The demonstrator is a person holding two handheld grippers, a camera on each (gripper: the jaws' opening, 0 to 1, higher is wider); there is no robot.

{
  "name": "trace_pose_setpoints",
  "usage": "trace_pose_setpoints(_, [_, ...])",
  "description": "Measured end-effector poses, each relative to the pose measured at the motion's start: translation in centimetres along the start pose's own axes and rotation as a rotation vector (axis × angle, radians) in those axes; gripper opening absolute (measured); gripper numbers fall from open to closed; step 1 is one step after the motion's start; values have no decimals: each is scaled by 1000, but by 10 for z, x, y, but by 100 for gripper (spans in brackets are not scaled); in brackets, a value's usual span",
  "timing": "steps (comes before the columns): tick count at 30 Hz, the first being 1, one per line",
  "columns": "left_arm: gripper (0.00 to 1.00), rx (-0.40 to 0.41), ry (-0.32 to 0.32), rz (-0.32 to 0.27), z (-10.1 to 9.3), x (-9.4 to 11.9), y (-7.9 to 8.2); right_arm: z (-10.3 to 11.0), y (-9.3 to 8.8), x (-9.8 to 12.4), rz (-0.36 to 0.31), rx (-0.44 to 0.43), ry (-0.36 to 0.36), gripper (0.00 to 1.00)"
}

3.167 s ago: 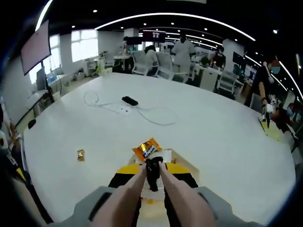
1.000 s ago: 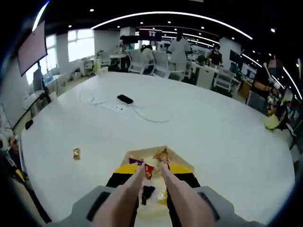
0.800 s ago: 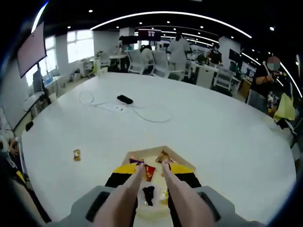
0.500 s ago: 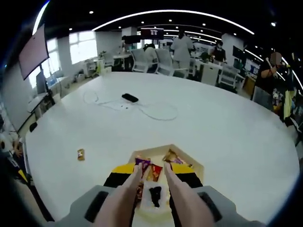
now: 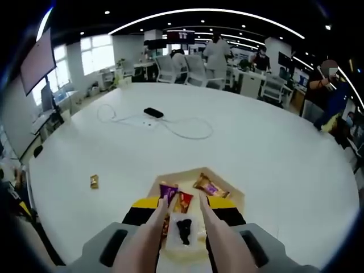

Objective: Place the target food into the container with the food tongs after gripping and lifting it, then release it inside without dropping or visibly crushing the food.

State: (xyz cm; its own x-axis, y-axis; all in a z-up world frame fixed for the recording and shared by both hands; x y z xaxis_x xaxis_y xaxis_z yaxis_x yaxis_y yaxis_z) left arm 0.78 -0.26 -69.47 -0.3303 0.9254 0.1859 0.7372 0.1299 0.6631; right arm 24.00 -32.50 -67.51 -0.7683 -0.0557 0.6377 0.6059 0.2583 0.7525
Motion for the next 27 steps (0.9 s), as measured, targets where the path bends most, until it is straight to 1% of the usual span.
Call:
trace_pose_setpoints(2, [43,5,-2,-10,1,0,-1,1,-3,2,11,-18,12,29])
trace_pose_setpoints(4, [43,14,-12,-24,0,-2,-1,1,-5,4,13,-17,4,29])
trace_pose_setpoints(8, [43,0,-22,0,-3,-4,0,-1,-7,9,5,-33,1,29])
trace_pose_setpoints(16, [43,-10,-24,15,-3,-1,2,-6,-8,15,-14,-63,-3,30])
trace_pose_setpoints(27, [43,-13,-32,18,-7,-5,-1,-8,-12,17,-10,-68,-2,30])
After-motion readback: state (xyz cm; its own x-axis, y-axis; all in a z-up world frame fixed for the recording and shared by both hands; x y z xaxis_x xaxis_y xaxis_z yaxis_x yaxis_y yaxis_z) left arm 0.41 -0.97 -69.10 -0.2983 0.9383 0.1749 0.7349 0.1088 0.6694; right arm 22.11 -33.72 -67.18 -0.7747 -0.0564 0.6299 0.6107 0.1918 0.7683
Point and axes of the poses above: the point that each gripper's makers call its tool centre point, and the gripper's own axes: x roughly backward along the fingers, z roughly to its left, y roughly out of its top, the point moved 8 cm from there along x, roughly backward along the fingers, and after that the axes turned 13 degrees about -y, right-handed, at the moved point
